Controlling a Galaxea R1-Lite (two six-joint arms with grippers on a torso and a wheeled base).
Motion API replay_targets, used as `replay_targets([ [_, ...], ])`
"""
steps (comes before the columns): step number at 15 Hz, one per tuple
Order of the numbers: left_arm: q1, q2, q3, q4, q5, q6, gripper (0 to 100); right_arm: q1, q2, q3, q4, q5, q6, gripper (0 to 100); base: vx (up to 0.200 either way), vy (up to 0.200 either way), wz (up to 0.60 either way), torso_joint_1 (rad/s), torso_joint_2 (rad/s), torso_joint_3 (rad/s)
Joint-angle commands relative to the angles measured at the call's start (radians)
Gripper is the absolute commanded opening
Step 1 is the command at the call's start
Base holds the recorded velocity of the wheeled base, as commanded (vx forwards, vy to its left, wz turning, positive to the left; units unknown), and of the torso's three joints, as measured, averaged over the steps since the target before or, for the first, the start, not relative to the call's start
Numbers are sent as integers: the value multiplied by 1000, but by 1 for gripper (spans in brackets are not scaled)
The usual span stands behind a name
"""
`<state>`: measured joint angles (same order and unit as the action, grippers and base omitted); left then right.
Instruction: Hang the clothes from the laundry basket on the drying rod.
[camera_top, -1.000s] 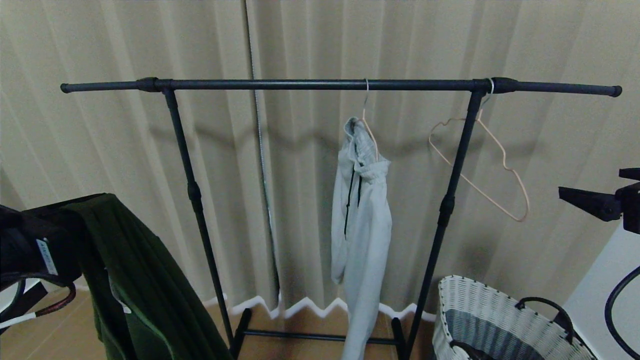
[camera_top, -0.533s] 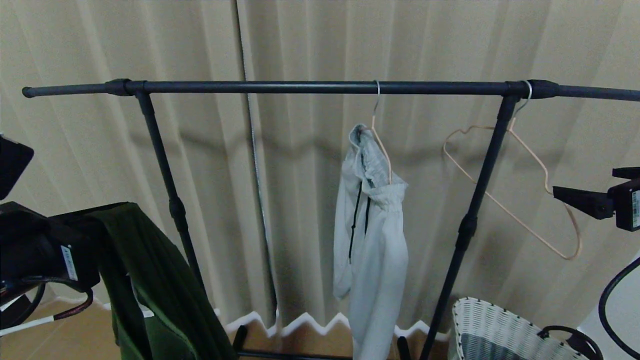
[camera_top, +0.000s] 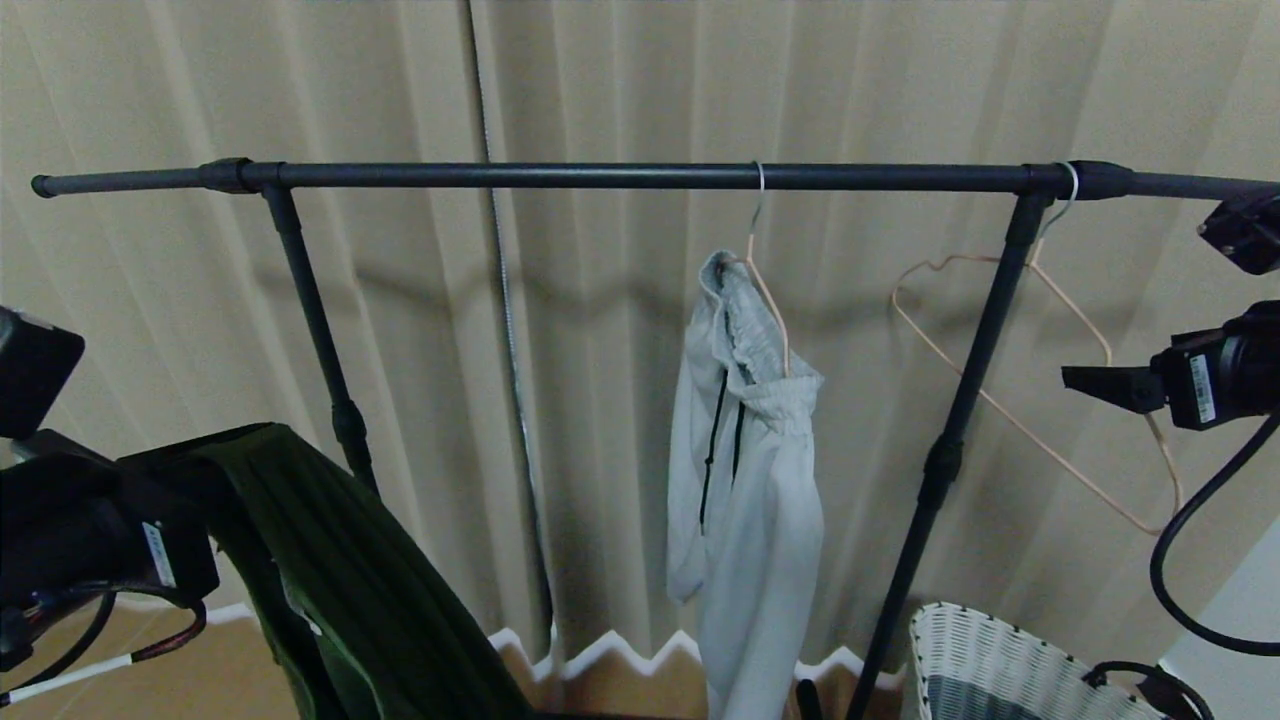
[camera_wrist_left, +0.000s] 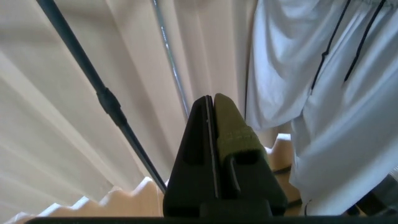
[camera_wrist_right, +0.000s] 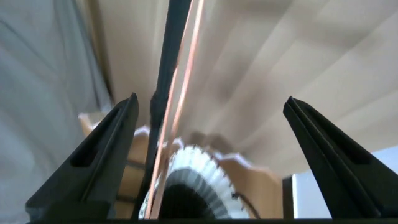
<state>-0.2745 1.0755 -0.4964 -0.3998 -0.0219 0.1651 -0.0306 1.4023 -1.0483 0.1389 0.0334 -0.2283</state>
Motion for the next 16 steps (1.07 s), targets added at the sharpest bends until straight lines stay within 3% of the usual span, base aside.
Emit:
replay_targets([
  [1,0,4,-1,1,0,1,0,23,46,-35,27,0,3,100,0,0,0,0,0,0],
  [6,-2,-2,4,1,0,2,0,26,98,-45,22,-20,6,100,0,0,0,0,0,0],
  [8,-2,-2,4,1,0,4,0,26,112,-58,24,-23,50,100,0,0,0,0,0,0],
  [9,-2,-2,4,1,0,4,0,26,115,-62,24,-23,61,0,0,0,0,0,0,0],
  [16,-2,-2,6,1,0,21,0,26,107,-67,24,-24,93,0,0,0,0,0,0,0],
])
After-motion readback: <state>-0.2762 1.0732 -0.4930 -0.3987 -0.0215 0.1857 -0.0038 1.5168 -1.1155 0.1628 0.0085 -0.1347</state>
